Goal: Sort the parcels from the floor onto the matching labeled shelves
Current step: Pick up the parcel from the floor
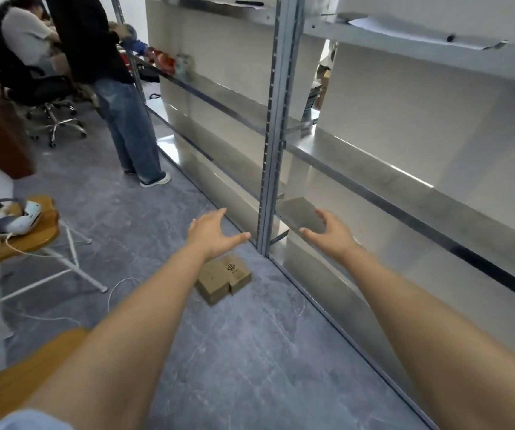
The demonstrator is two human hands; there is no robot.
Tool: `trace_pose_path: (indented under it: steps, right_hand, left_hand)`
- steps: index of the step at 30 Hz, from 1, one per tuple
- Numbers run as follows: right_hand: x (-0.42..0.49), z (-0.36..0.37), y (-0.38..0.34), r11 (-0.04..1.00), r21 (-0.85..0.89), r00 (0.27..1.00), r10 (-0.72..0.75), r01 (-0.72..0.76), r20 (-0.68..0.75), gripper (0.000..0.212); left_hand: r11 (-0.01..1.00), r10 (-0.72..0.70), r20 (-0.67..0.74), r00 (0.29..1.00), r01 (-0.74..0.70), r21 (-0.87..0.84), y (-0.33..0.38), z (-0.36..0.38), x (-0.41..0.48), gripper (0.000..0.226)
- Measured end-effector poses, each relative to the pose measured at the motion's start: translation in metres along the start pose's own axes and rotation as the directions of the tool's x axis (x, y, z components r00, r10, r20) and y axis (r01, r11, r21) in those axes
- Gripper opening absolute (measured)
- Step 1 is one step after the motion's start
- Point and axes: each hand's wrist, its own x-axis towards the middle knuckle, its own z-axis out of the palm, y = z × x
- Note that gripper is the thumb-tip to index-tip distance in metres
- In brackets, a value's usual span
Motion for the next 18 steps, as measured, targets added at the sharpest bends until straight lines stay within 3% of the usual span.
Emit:
trace_pose_path:
  steps: [18]
  right_hand:
    - [0.098, 0.122, -0.009, 1.000, -0.004, 0.955, -0.015, 0.017, 0.297, 0.074]
  left_hand:
    - [0.940, -0.337, 0.043, 0.941, 0.338, -0.047, -0.113, 0.028, 0.031, 0.093]
